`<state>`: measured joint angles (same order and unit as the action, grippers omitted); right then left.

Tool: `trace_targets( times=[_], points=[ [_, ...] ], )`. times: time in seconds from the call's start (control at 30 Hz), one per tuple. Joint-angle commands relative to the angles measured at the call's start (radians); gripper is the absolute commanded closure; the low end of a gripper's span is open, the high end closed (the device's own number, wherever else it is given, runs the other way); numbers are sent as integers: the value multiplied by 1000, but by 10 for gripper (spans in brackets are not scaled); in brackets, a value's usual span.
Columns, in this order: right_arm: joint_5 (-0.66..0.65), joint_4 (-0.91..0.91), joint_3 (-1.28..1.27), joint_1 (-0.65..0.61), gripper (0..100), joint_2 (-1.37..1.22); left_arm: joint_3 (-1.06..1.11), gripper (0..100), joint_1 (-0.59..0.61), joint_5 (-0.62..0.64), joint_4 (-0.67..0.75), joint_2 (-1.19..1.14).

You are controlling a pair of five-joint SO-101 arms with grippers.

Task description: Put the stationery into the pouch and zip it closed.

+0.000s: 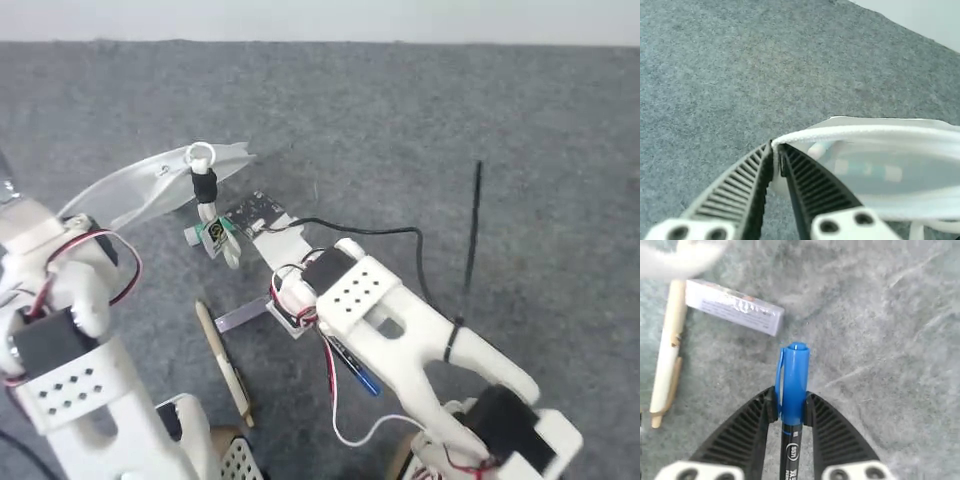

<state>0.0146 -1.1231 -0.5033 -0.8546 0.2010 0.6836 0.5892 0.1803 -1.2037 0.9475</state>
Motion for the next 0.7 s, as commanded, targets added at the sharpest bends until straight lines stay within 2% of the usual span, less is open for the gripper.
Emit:
trace_targets(
  times=[0.0, 0.4, 0.67],
  points=[
    [-14, -7, 15, -13, 992, 113, -10, 988, -2, 14, 25, -2],
    [-14, 4, -64, -13, 992, 309, -10, 988, -3, 15, 25, -2],
    [-8, 130, -192, -13, 992, 441, -10, 988, -52, 15, 8, -2]
  ],
)
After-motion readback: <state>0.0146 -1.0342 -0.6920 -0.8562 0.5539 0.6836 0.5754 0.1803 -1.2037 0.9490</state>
